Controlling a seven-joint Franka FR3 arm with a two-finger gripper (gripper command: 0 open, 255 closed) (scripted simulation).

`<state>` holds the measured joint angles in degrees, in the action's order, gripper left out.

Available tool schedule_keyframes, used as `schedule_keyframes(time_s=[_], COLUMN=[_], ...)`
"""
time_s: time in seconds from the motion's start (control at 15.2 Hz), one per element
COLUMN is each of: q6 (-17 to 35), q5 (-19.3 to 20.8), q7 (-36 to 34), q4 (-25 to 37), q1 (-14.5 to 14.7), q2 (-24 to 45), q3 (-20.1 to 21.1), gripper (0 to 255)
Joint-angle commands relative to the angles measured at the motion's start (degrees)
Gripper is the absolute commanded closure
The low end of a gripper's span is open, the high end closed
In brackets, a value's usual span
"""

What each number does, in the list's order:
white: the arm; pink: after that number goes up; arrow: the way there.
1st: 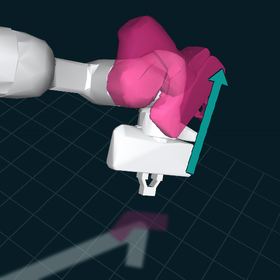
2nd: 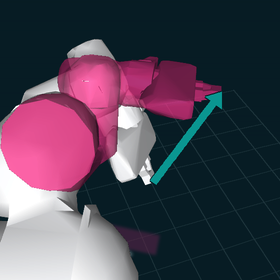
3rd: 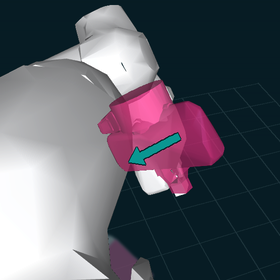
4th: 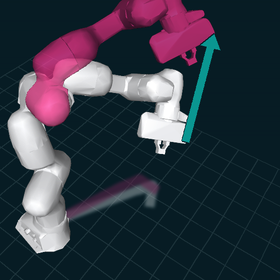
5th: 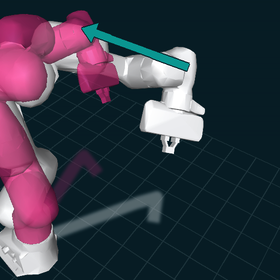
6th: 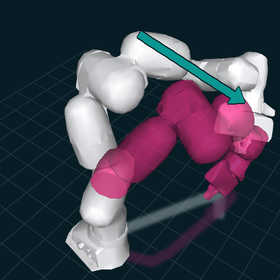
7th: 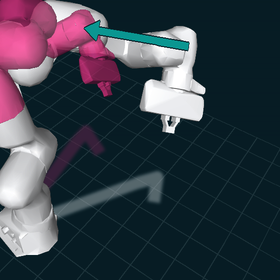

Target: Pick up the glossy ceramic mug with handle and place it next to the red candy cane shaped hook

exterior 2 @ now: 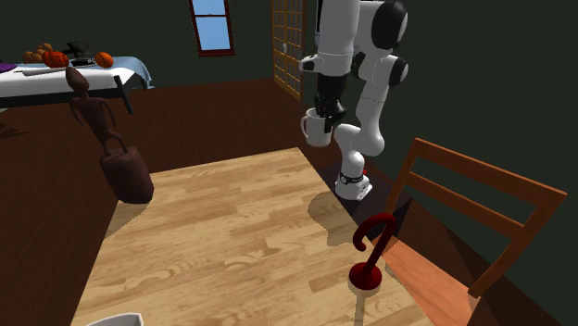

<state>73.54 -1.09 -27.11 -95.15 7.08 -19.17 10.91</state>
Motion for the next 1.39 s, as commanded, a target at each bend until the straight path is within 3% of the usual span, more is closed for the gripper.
schedule_keyframes(time_s=[0.0, 0.26, 1.32], q6=[-0.3, -1.1, 11.1], q5=[-1.0, -3.6, -4.8], q7=[-2.6, -9.2, -8.3], q4=[-1.2, -2.7, -20.1], q1=[0.9, 2.9, 3.6], q2=[-1.5, -4.1, -9.4], q3=[1.6, 5.9, 6.0], gripper=[255, 255, 255])
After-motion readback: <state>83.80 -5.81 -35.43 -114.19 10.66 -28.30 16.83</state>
